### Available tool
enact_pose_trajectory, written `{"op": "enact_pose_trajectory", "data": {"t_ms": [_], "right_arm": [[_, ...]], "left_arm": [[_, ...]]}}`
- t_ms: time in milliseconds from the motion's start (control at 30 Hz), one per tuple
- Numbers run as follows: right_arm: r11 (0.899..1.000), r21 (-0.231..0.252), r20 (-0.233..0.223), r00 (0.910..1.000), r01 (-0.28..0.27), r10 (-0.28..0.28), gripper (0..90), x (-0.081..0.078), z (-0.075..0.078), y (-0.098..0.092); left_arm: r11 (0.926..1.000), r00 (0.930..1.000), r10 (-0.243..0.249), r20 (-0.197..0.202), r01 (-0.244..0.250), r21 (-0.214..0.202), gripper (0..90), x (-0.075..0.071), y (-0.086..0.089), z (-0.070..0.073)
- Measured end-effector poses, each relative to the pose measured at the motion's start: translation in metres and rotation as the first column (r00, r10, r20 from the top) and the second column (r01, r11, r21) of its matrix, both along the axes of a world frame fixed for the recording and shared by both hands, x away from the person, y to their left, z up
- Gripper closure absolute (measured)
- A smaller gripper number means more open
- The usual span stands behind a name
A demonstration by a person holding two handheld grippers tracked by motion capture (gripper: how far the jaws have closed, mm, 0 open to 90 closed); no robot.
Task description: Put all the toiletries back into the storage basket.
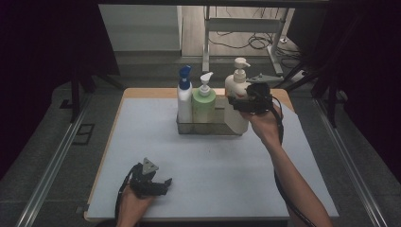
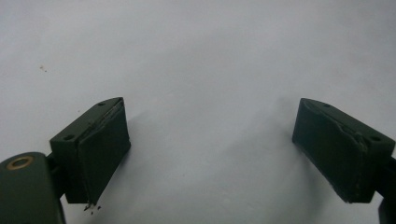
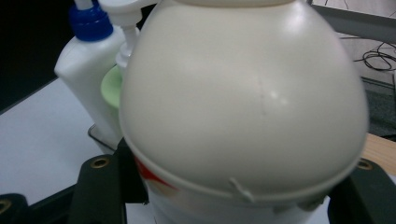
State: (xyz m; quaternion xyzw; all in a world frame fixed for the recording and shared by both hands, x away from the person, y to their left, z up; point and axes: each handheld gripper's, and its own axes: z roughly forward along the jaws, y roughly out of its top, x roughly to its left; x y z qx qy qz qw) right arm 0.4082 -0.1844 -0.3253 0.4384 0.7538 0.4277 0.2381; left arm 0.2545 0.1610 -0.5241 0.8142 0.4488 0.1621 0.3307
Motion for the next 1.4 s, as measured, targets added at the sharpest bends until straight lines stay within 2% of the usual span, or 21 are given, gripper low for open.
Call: {"op": "enact_pose_trajectory", "data": {"t_ms": [767, 1133, 1400], "right_arm": [[0.996, 0.012, 0.000, 0.9957, 0.093, -0.093, 37.0, 0.053, -0.020, 0.012], [0.992, 0.016, 0.013, 0.9921, 0.124, -0.124, 36.9, 0.071, -0.031, 0.015], [0.992, 0.008, 0.021, 0.9920, 0.125, -0.125, 36.9, 0.079, -0.047, 0.019]], "left_arm": [[1.0000, 1.0000, 0.000, 0.001, 0.000, 0.000, 10.6, 0.000, 0.000, 0.000], [1.0000, 1.0000, -0.002, -0.002, 0.002, 0.002, 10.6, 0.000, 0.000, 0.000], [1.0000, 1.0000, -0.001, -0.002, 0.001, 0.001, 10.6, 0.000, 0.000, 0.000]]}}
